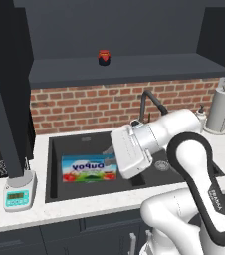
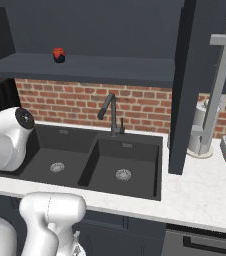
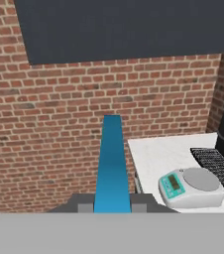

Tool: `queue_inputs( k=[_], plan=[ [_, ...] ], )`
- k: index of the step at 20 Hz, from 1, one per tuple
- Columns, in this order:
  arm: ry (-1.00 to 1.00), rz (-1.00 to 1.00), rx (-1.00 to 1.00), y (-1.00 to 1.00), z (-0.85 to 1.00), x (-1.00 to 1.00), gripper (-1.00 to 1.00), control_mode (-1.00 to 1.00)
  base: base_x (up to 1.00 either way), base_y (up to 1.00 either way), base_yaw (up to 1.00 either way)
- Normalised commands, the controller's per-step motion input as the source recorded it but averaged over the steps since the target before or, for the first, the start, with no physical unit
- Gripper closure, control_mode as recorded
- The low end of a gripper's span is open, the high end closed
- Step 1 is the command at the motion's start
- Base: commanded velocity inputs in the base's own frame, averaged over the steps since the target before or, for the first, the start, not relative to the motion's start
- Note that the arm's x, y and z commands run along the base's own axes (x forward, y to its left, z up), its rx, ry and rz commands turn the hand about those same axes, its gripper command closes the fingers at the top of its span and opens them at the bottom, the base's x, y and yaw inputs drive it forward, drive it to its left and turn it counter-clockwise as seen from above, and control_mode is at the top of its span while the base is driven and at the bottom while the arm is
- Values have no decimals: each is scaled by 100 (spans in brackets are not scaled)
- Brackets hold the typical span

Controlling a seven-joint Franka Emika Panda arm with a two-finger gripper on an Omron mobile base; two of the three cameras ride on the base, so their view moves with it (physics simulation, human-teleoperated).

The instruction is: Pick the boxed food and place it on the digital scale for weighing, and close the cabinet.

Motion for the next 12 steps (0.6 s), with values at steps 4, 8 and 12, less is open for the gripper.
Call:
queue_inputs(
  k=[4,8,12],
  plan=[
    [0,7,0,8,0,10,100,-100,0,0,0],
    [0,6,0,13,0,14,100,-100,0,0,0],
    [0,4,-2,27,-1,21,100,-100,0,0,0]
  ],
)
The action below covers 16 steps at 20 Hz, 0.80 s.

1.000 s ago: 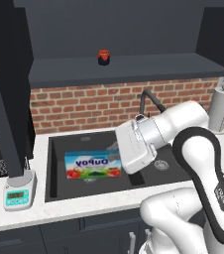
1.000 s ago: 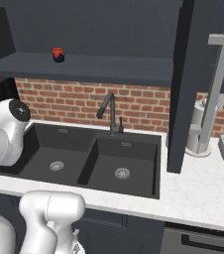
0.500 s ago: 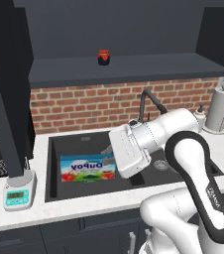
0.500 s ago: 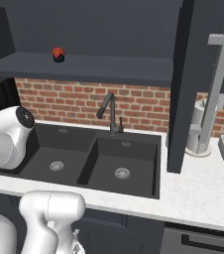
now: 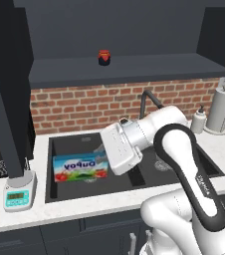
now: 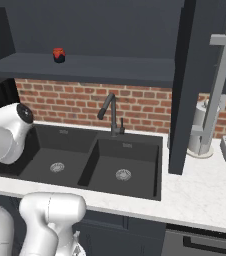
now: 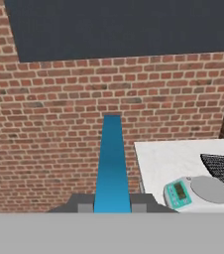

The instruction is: Pick the boxed food and place it on the digital scale for weighing, and close the cabinet.

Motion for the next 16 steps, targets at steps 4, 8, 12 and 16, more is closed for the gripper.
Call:
queue_inputs(
  k=[4,8,12,16],
  plan=[
    [-2,3,-1,44,-11,28,100,-100,0,0,0],
    [0,4,0,41,-13,35,100,-100,0,0,0],
    [0,4,0,37,-12,38,100,-100,0,0,0],
    [0,2,0,23,-15,31,100,-100,0,0,0]
  ],
)
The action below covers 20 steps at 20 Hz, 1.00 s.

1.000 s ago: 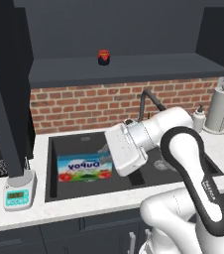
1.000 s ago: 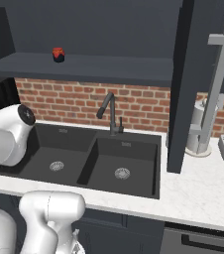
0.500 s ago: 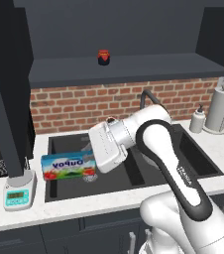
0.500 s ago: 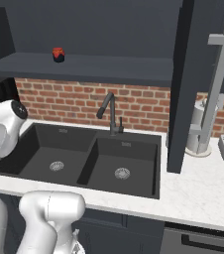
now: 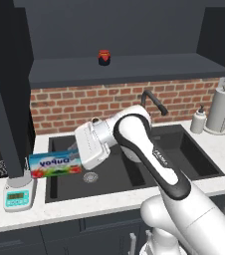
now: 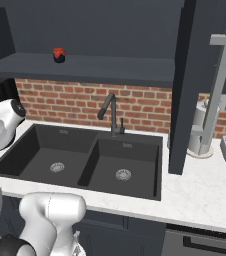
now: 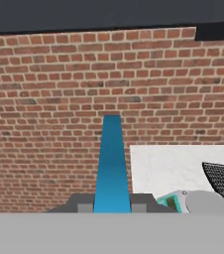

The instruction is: Pick the boxed food and place it on the digital scale for weighing, and close the cabinet.

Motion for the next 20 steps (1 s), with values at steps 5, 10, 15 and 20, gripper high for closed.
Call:
queue_inputs(
  k=[5,10,15,20],
  plan=[
    [1,0,0,9,-22,18,100,-100,0,0,0],
    [0,0,0,14,-23,5,100,-100,0,0,0],
    [0,0,0,19,-14,4,100,-100,0,0,0],
    [2,0,0,9,-14,18,100,-100,0,0,0]
  ],
)
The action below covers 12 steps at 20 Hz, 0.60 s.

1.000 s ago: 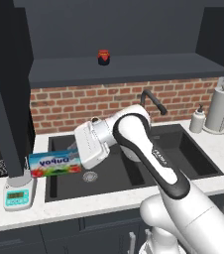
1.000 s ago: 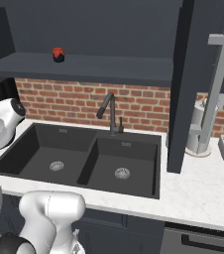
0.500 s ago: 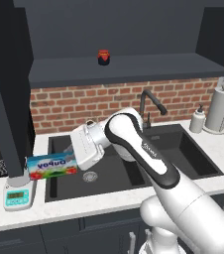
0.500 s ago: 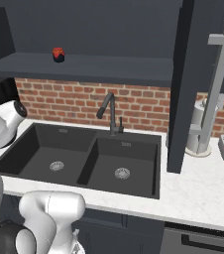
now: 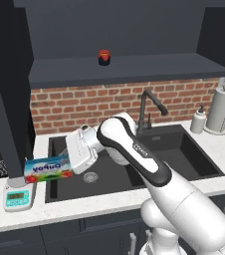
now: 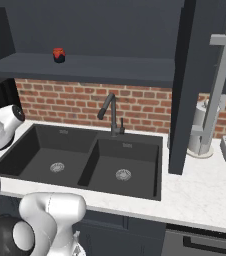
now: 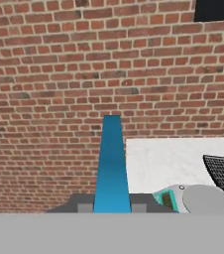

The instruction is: Pick the boxed food and place it on the digital scale for weighing, and close the cabinet.

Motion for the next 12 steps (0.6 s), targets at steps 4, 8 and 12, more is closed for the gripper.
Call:
queue_inputs(
  k=[4,8,12],
  plan=[
    [0,-3,0,11,-6,14,100,-100,0,0,0],
    [0,-9,0,23,0,5,100,-100,0,0,0],
    [0,-8,0,27,0,3,100,-100,0,0,0]
  ],
)
